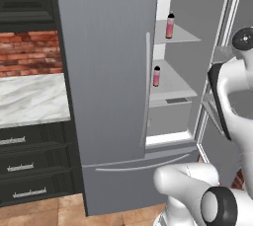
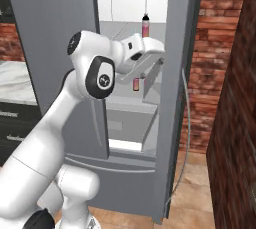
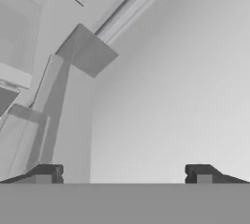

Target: Open the fridge, grab two sodas, and place both sodas inside the bowl with ice on the dining counter.

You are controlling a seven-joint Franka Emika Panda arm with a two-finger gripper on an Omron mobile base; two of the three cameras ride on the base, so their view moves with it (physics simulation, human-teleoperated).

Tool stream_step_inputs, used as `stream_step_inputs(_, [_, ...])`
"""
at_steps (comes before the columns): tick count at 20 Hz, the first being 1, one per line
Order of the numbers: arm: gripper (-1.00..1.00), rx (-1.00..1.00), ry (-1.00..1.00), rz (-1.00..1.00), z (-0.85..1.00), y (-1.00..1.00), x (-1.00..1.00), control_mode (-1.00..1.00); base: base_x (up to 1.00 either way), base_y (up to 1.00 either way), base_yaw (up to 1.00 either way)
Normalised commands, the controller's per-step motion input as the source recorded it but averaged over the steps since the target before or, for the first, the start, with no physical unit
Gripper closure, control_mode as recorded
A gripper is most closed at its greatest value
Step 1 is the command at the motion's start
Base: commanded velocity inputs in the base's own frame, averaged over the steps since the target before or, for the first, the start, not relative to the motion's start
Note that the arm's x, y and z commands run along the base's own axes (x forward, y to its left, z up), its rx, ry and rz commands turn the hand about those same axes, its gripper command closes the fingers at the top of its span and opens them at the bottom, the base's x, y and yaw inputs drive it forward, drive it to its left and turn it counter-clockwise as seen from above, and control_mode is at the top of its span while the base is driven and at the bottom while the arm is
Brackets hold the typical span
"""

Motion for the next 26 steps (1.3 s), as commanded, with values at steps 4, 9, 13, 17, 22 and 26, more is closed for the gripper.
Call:
stream_step_inputs(4, [-1.00,0.03,0.00,0.00,0.13,-0.83,0.00,-1.00,0.00,0.00,0.00])
stream_step_inputs(9, [-1.00,0.04,0.00,0.00,0.17,-0.69,0.00,-1.00,0.00,0.00,0.00])
stream_step_inputs(13, [-1.00,0.04,0.00,0.00,0.15,-0.55,0.00,-1.00,0.00,0.00,0.00])
stream_step_inputs(17, [-1.00,0.03,-0.03,0.00,0.23,-0.23,-0.16,-1.00,0.00,0.00,0.00])
stream_step_inputs(22, [-1.00,0.02,-0.03,0.00,0.32,0.49,-0.44,-1.00,0.00,0.00,0.00])
stream_step_inputs(26, [-1.00,0.01,0.02,0.06,0.29,0.93,-0.26,-1.00,0.00,0.00,0.00])
